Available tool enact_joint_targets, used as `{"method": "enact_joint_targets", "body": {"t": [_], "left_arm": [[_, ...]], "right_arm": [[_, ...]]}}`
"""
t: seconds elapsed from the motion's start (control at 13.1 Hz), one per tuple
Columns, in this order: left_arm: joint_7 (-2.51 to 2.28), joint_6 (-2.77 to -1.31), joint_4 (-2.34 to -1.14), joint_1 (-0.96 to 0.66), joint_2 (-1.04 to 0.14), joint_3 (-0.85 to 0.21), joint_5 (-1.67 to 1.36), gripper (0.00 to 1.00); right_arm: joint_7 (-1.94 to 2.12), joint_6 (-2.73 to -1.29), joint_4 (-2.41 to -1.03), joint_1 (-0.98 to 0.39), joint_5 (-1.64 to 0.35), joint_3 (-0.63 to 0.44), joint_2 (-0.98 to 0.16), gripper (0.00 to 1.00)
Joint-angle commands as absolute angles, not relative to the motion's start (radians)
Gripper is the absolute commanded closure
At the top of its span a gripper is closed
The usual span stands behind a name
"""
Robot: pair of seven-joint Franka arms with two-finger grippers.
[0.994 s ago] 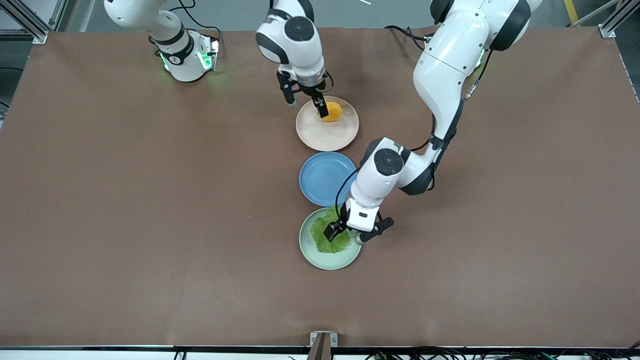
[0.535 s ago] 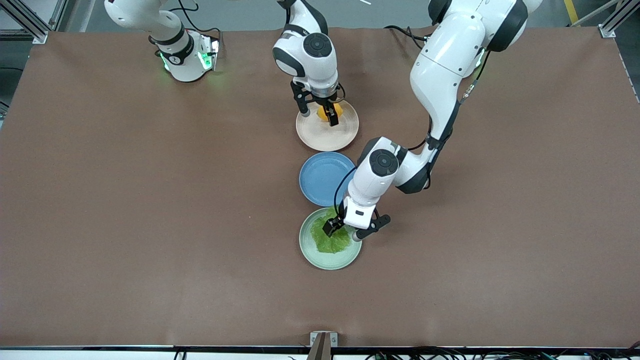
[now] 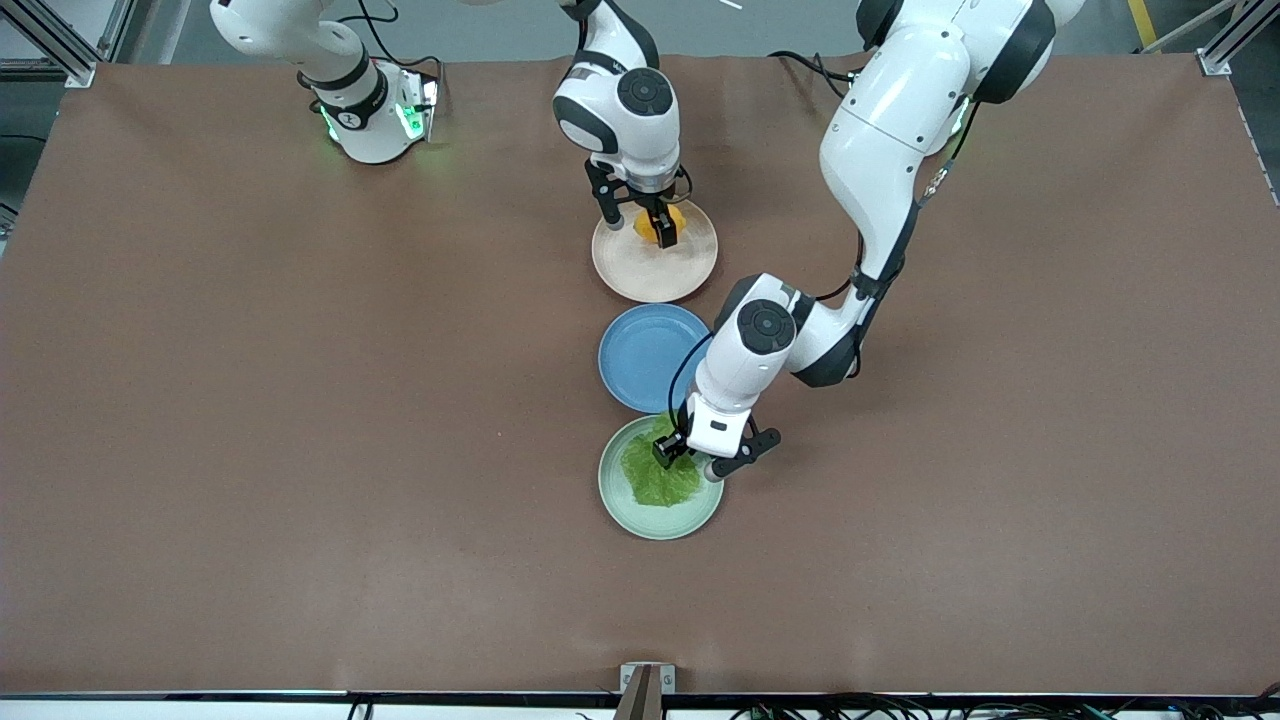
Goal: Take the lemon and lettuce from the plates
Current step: 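Close the left gripper on the lettuce while the right gripper grasps the lemon, then lift the lettuce off the plate while the right gripper carries the lemon away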
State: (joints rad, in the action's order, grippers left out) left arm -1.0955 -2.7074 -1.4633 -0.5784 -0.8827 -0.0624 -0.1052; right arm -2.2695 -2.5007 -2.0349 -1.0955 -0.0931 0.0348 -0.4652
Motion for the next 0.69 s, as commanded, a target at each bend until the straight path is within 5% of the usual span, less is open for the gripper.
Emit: {"method": "enact_joint_targets", "body": {"t": [0.0, 0.15, 0.23, 0.46, 0.61], "left_arm": [[-1.109, -2.695, -1.460, -0.586, -0.873, -0.057, -0.112, 0.75], [-1.111, -2.695, -1.460, -0.586, -0.871, -0.057, -0.112, 0.86], [-1.111, -2.695, -1.459, -0.586, -0.868, -0.057, -0.113, 0.90], [-1.115, -2.692, -1.457, -0.586, -0.844, -0.058, -0.115, 0.96], [-1.115, -2.659, -1.460, -0.574, -0.783, -0.060, -0.115, 0.96]], "right_arm": [[-2.307, -2.508, -2.020, -1.115, -0.063, 0.021, -0.494, 0.04], [-2.307, -2.511, -2.013, -1.120, -0.055, 0.021, -0.500, 0.19], [-2.306, -2.519, -2.007, -1.118, -0.034, 0.021, -0.500, 0.34], [-2.298, -2.511, -1.987, -1.109, -0.028, 0.020, -0.500, 0.96], [-2.214, -2.505, -1.977, -1.082, -0.025, 0.006, -0.488, 1.00]]}}
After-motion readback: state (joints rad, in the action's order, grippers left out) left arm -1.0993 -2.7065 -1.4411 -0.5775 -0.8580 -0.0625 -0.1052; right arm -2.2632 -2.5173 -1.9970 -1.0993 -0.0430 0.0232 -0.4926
